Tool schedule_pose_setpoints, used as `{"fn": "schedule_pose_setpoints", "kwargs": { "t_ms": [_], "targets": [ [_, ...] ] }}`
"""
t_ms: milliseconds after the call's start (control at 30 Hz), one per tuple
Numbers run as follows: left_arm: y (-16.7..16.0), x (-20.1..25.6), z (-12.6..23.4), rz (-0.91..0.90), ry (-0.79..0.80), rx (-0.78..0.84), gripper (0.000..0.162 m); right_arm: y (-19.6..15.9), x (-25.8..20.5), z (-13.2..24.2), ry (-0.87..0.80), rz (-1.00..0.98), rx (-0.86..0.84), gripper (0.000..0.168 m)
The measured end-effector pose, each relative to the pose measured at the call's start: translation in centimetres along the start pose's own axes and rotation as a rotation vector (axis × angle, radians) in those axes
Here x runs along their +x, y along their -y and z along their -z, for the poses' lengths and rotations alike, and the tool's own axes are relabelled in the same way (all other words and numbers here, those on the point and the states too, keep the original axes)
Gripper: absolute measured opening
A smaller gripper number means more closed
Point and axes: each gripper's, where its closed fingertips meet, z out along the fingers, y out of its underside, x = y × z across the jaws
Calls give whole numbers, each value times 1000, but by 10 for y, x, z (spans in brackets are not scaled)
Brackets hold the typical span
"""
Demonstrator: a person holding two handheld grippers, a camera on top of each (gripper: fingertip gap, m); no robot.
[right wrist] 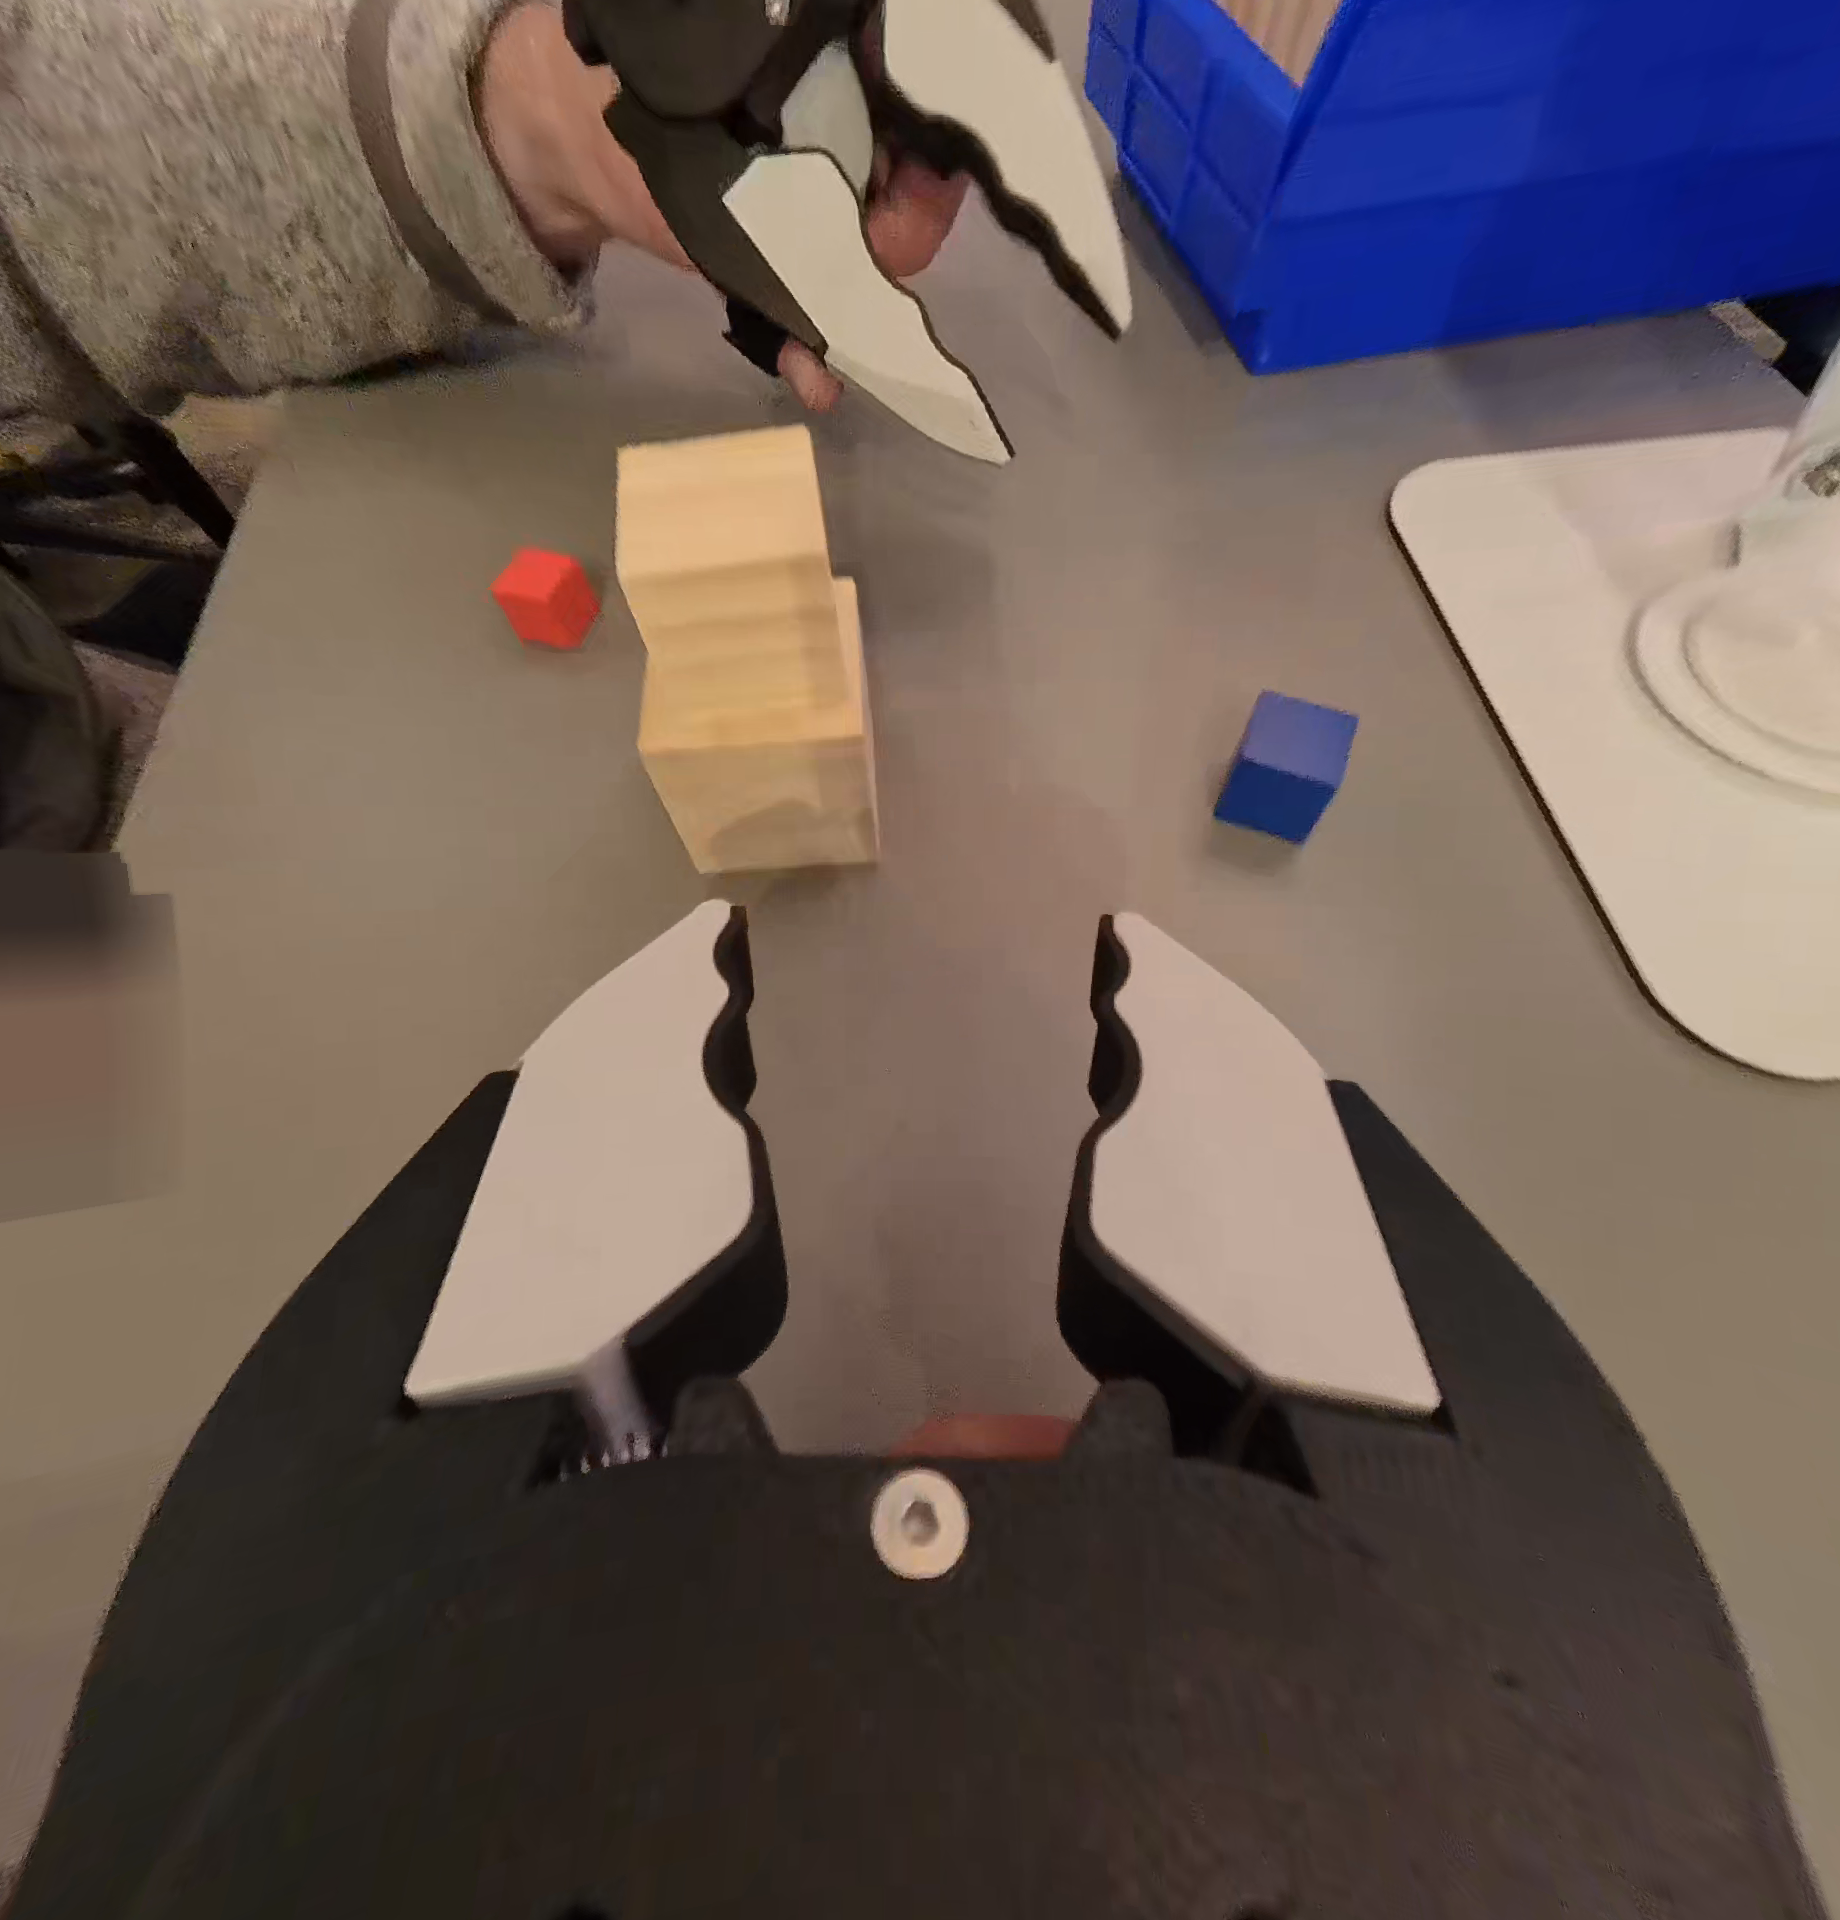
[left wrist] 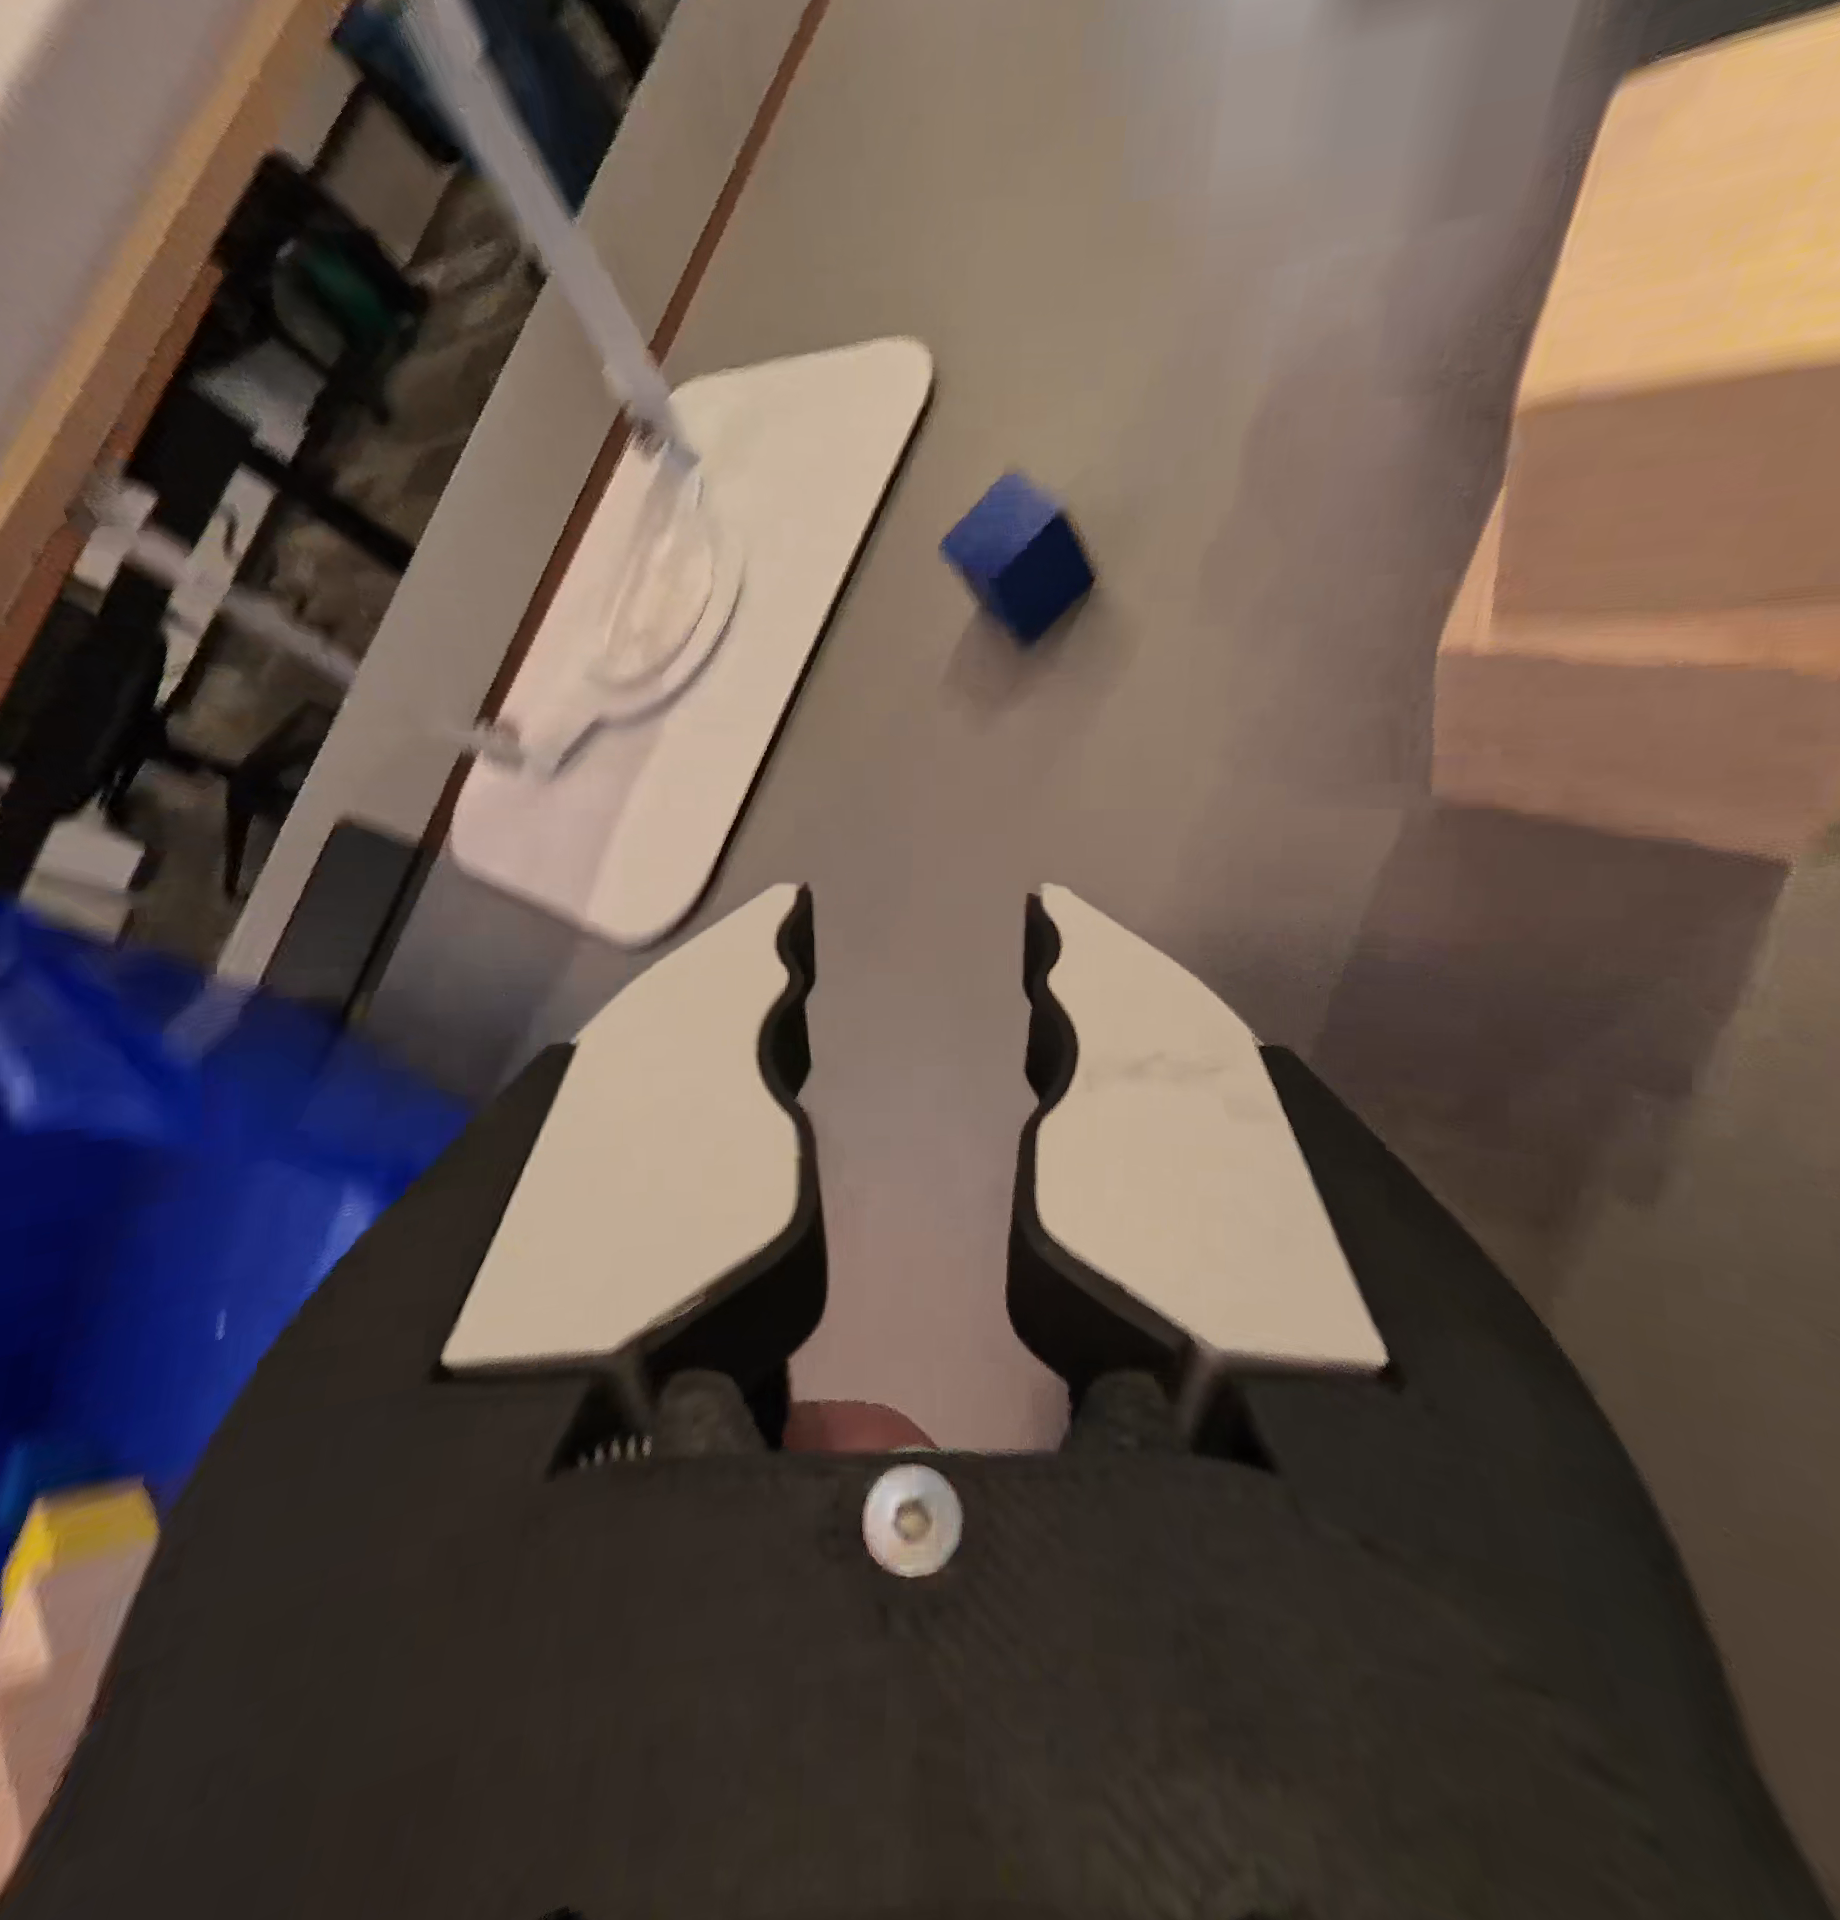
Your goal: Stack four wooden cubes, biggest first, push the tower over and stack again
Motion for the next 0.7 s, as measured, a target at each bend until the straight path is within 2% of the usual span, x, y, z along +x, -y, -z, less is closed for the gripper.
{"fn": "schedule_pose_setpoints", "kwargs": {
  "t_ms": [167,300,400,433,500,567,700],
  "targets": [
    [39,16,-56,-146,-189,46,47,-14,1,-2,17,-24,-13,59],
    [42,23,-91,-224,-325,32,53,-24,1,-8,39,-35,-48,57],
    [42,25,-107,-209,-417,17,56,-22,0,-8,53,-35,-36,56],
    [42,27,-109,-195,-456,14,54,-22,0,-8,56,-34,-31,56],
    [42,34,-111,-140,-556,-2,39,-22,0,-8,58,-35,-31,55],
    [46,38,-112,-115,-606,19,38,-22,0,-8,62,-33,-31,54],
    [46,35,-106,-93,-589,9,29,-21,0,-6,63,-29,-26,51]
  ]
}}
